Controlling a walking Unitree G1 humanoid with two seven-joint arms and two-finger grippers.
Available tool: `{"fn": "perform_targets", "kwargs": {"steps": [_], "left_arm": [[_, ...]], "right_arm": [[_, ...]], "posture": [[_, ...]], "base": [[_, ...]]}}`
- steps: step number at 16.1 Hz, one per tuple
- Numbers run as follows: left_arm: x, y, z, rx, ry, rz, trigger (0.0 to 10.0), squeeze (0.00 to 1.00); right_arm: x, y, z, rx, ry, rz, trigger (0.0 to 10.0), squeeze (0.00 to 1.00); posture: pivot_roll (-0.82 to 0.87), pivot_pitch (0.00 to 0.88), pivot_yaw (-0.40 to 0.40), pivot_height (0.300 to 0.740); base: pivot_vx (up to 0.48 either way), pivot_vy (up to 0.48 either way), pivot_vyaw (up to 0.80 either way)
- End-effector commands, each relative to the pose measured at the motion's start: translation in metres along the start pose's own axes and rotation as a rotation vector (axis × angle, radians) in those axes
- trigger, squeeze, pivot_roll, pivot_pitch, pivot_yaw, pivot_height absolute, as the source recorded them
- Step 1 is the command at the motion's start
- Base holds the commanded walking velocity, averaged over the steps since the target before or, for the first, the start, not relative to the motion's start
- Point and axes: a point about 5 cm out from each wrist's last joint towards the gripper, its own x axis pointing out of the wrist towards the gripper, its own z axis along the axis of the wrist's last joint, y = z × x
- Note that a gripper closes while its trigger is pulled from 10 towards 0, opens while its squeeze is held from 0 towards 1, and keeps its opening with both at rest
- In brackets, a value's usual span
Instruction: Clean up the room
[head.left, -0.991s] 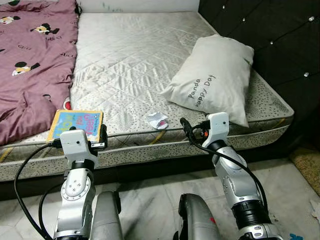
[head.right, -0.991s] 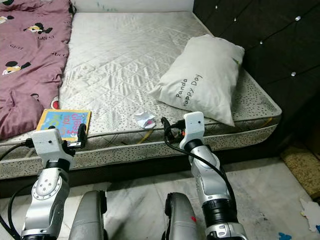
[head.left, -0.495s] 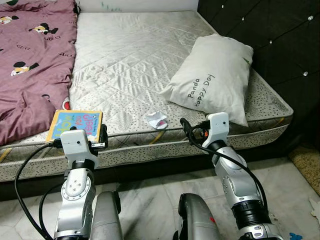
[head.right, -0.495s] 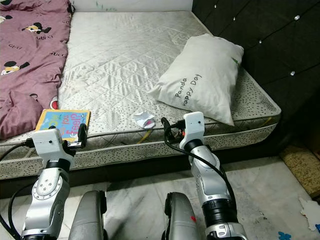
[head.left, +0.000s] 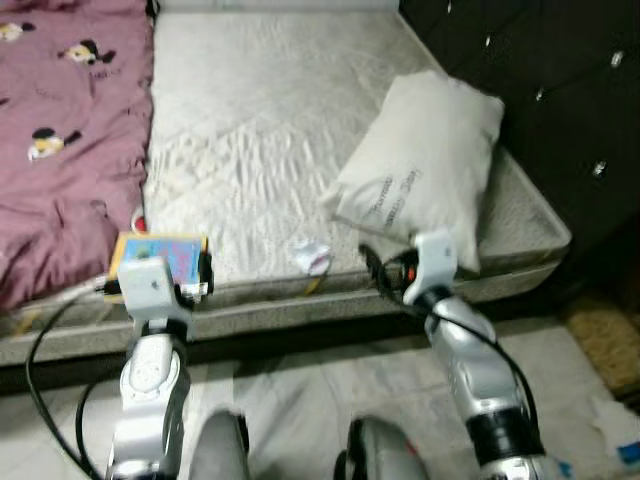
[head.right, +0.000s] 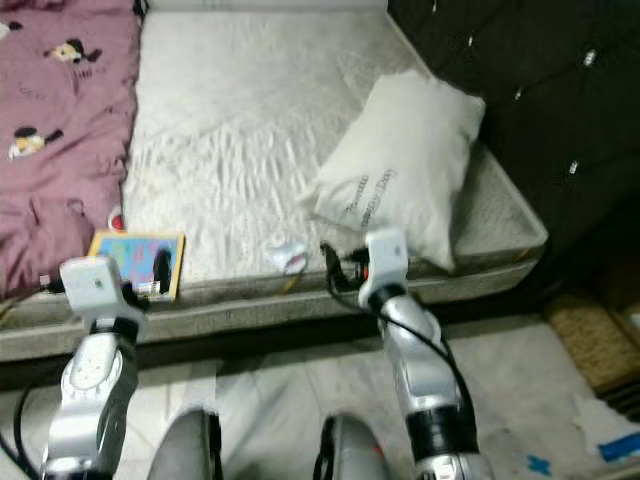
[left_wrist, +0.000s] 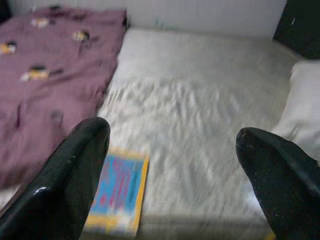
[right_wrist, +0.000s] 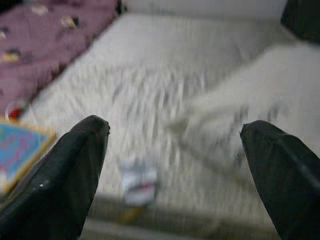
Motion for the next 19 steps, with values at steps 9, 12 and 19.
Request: {"fn": "perform_targets", "kwargs": {"steps": [9,12,19], "left_arm": [[-0.0021,0.0013,-0.0034,0.004,0.026,0.000,10.0,0.00],[-0.0009,0.0001,-0.0033,0.002,0.023,-0.004,10.0,0.00],[0.0017,-0.0008,-0.0031,0.001,0.017,-0.008,10.0,0.00]], "right_arm": [[-0.0041,-0.0001,-0.0030,0.021,0.003,-0.016,10.0,0.00],[-0.0024,-0.0007,-0.0007,0.024,-0.006,-0.019,10.0,0.00],[-0.0002,-0.0029,0.0015,0.036,-0.017,-0.028,10.0,0.00]], "posture": [[0.00,0.093,-0.041,0.740],[0.00,0.083,-0.039,0.740],[-0.01,0.062,-0.040,0.740]], "base": [[0.000,0.000,0.00],[0.000,0.000,0.00],[0.000,0.000,0.00]]}}
